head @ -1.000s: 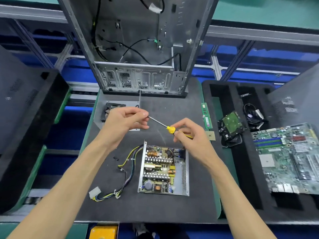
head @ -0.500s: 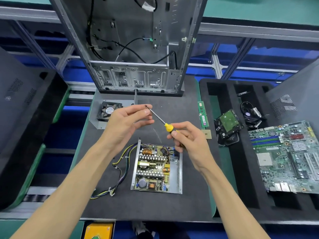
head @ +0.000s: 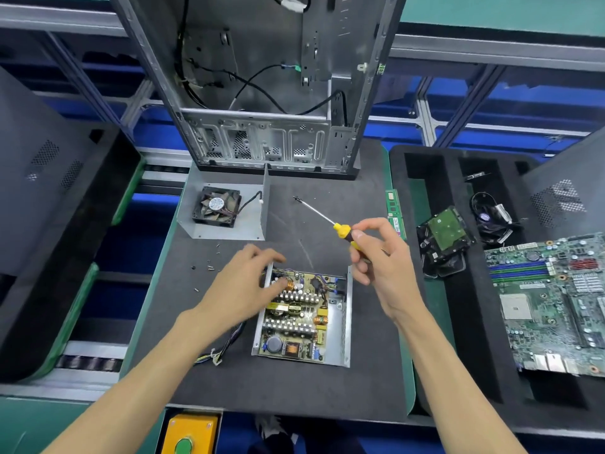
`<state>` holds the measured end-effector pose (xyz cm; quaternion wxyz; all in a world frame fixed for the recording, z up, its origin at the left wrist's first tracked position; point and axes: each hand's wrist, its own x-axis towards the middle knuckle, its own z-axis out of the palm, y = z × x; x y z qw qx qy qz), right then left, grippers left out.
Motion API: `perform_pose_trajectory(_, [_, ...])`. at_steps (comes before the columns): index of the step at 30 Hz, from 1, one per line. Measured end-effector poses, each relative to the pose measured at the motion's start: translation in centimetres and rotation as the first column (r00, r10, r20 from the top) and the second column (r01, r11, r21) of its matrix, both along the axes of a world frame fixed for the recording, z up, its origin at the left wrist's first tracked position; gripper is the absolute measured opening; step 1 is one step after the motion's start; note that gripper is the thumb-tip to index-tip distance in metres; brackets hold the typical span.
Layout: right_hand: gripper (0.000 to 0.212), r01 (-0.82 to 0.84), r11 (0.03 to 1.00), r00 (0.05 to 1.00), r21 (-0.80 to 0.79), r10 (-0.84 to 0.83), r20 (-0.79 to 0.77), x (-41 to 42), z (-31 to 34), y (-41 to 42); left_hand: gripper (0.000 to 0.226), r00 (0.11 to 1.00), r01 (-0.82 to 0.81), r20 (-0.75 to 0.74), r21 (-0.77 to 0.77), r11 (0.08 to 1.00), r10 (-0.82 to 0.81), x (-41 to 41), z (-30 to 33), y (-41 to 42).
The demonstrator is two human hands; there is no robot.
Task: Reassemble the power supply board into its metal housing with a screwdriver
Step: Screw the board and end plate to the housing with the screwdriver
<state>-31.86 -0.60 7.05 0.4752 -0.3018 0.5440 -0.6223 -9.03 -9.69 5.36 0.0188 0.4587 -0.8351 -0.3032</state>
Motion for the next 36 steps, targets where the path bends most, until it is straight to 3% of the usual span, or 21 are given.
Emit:
perform_pose_trajectory(4, [0.016,0.004,0.998,0.999,0.066,-0.007,0.041,0.0,-0.8,-0.7,0.033,0.982,0.092,0.175,-0.122,0.988,-0.07,-1.1,-0.2,0.9])
perform_pose_trajectory(9, [0.018,0.064,0.998,0.996,-0.01,-0.063,0.067,1.1,-2.0,-1.4,0.031,0.93,0.176,0.351,-0.161,0.971,-0.11,-2.2,0.2,0.2])
perform_pose_trajectory(13, [0.015,0.155,0.987,0.985,-0.049,-0.151,0.079,2.0,-2.8,-2.2,0.044,0.971,0.086,0.233,-0.093,0.992,-0.062,-2.3,0.8,-0.6])
perform_pose_trajectory(17, [0.015,0.242,0.967,0.968,-0.081,-0.234,0.093,2.2,-3.1,-2.9,0.039,0.99,-0.089,0.109,-0.014,0.996,0.09,-1.5,0.9,-1.1])
perform_pose_trajectory(22, [0.016,0.21,0.975,0.975,-0.075,-0.214,-0.062,2.4,-3.2,-3.6,0.035,0.954,-0.281,-0.077,0.107,0.954,0.289,-0.4,0.0,0.2])
perform_pose_trajectory(28, [0.016,0.15,0.988,0.959,-0.028,-0.153,-0.239,2.7,-3.3,-4.3,0.019,0.918,-0.329,-0.135,0.267,0.906,0.373,0.3,-0.9,1.2])
perform_pose_trajectory(33, [0.017,0.161,0.987,0.963,0.029,-0.151,-0.223,2.8,-3.2,-4.5,0.021,0.877,-0.317,-0.217,0.409,0.856,0.428,0.9,-1.0,2.0])
perform_pose_trajectory(36, [0.013,0.2,0.977,0.971,0.079,-0.187,-0.147,2.4,-3.2,-4.4,0.018,0.865,-0.327,-0.229,0.415,0.849,0.446,1.1,-1.4,2.6])
